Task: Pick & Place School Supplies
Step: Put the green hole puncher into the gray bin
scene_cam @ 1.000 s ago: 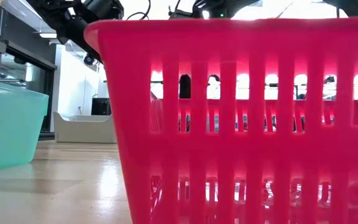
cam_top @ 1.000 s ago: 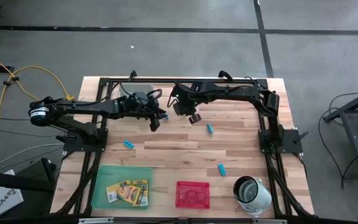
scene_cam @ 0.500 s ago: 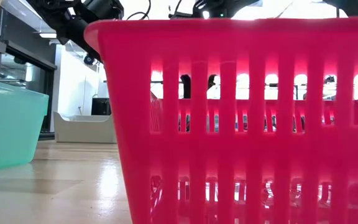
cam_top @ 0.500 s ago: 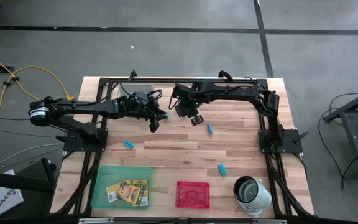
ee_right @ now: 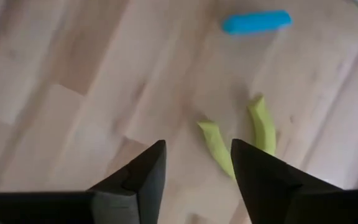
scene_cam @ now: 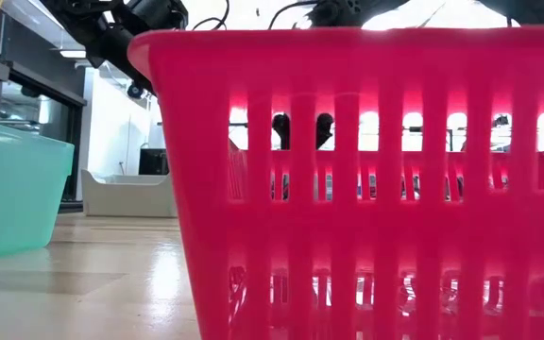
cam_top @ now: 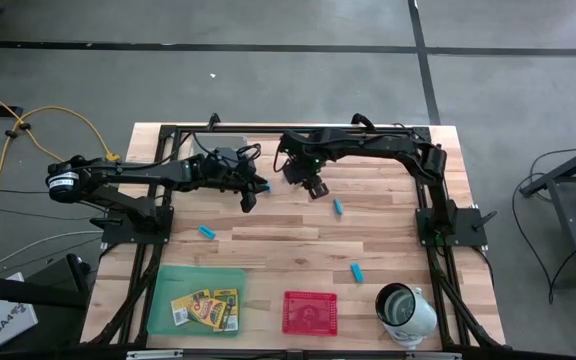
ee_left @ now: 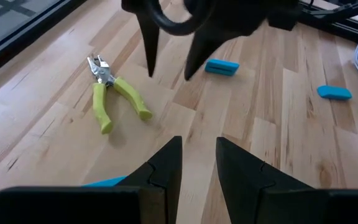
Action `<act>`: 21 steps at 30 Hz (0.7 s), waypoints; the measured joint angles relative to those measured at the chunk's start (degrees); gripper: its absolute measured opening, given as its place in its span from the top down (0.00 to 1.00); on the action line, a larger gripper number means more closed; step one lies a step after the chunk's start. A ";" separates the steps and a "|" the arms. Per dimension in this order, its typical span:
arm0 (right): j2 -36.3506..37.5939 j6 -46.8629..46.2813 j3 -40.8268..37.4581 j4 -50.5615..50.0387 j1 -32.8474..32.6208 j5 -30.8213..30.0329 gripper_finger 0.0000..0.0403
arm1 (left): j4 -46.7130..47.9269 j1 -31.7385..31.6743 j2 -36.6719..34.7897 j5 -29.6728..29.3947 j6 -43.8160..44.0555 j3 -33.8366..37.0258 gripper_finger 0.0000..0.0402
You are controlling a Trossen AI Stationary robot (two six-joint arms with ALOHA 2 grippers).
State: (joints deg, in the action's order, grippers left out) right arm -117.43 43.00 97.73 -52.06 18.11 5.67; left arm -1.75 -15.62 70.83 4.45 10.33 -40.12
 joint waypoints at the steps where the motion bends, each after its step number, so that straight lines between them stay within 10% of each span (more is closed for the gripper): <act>1: 0.00 0.16 0.00 0.27 -0.06 0.94 0.56 | 0.00 0.00 0.00 0.00 0.00 0.00 0.76; 21: -4.20 -3.87 0.02 3.90 -0.01 1.70 0.59 | 0.21 0.00 0.00 0.11 0.17 0.00 0.76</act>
State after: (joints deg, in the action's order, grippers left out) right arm -121.62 39.13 97.76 -48.17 18.10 7.37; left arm -1.54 -15.62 70.83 4.56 10.49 -40.12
